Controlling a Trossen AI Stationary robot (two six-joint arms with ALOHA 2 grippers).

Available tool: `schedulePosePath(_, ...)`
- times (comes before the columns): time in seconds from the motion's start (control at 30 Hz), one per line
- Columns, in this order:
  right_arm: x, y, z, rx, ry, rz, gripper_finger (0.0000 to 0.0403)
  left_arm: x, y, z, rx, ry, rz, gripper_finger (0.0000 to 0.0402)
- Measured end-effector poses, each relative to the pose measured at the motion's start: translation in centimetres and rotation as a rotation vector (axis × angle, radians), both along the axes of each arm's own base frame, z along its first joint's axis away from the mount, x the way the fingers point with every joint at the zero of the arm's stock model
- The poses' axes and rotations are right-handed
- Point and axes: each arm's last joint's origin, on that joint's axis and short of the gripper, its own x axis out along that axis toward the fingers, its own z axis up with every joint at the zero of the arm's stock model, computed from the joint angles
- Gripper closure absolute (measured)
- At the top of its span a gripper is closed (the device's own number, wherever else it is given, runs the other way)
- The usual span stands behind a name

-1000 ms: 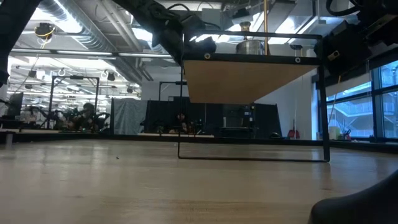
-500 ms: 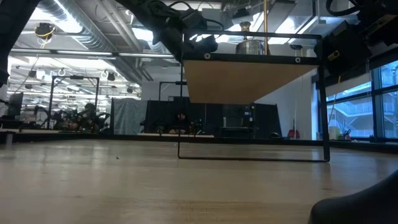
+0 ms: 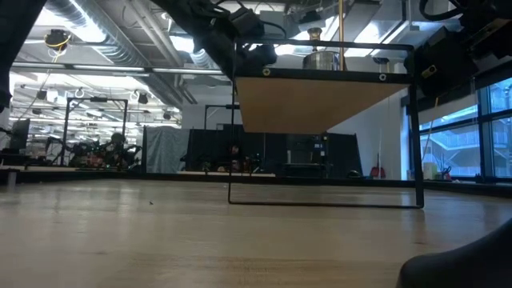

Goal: Pick & Place candle stick holders
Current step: Put the violet patterned scented candle on the shelf

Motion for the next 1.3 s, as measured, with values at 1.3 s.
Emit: schedulePosePath(1.3, 0.0, 0.01, 0.0, 0.0, 0.0, 0.0, 0.0163, -0.01, -0.23, 0.23, 0.038, 0.011, 0.009, 0.0087)
